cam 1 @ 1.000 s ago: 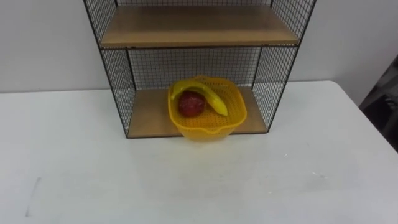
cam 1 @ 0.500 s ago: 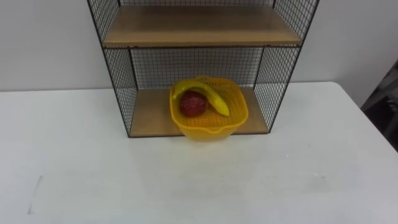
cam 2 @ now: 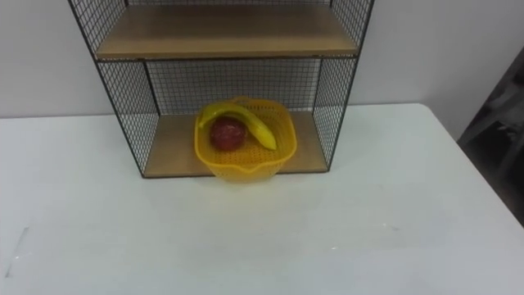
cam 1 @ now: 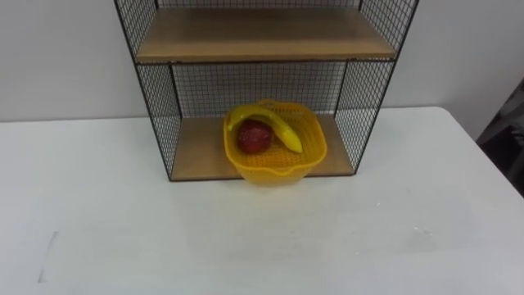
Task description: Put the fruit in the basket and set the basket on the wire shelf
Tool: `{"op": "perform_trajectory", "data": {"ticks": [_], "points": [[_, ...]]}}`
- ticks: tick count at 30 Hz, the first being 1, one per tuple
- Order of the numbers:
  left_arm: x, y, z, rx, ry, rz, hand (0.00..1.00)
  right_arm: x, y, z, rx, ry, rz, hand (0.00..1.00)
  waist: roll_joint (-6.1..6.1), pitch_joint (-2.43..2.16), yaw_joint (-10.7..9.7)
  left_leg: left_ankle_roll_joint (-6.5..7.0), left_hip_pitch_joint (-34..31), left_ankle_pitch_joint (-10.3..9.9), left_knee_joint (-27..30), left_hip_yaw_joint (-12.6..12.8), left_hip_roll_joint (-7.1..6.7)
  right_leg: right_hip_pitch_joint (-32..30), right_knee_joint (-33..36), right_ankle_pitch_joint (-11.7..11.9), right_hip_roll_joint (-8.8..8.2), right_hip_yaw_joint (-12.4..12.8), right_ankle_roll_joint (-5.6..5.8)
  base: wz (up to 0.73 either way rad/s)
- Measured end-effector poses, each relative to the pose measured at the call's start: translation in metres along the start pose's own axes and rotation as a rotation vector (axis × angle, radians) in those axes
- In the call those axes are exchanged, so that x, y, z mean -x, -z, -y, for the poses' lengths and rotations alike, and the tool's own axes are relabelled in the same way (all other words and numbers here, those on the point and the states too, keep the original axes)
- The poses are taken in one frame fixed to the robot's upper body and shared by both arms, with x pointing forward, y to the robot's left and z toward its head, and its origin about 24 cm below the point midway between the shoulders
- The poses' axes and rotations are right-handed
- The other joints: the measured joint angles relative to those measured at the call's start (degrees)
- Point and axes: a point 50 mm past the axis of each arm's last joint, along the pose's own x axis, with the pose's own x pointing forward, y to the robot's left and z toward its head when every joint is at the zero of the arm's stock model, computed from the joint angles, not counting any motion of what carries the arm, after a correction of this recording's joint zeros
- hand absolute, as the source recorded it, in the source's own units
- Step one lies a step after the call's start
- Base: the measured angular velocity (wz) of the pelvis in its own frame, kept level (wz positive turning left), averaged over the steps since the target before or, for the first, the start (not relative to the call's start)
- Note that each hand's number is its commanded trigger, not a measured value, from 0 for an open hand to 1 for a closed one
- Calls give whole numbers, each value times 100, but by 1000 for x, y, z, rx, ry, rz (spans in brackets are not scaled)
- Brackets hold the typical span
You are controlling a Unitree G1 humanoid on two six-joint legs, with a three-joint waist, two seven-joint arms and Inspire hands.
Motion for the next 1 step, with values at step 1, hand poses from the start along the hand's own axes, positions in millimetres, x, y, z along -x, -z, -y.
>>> {"op": "perform_trajectory", "data": {"ticks": [1], "points": [[0, -2, 1, -19, 7, 7, 0, 0, 0, 0, 2, -1, 1, 0, 12, 6, 0, 1, 0, -1, 0, -3, -1, 0, -1, 0, 0, 0, 0, 0]]}}
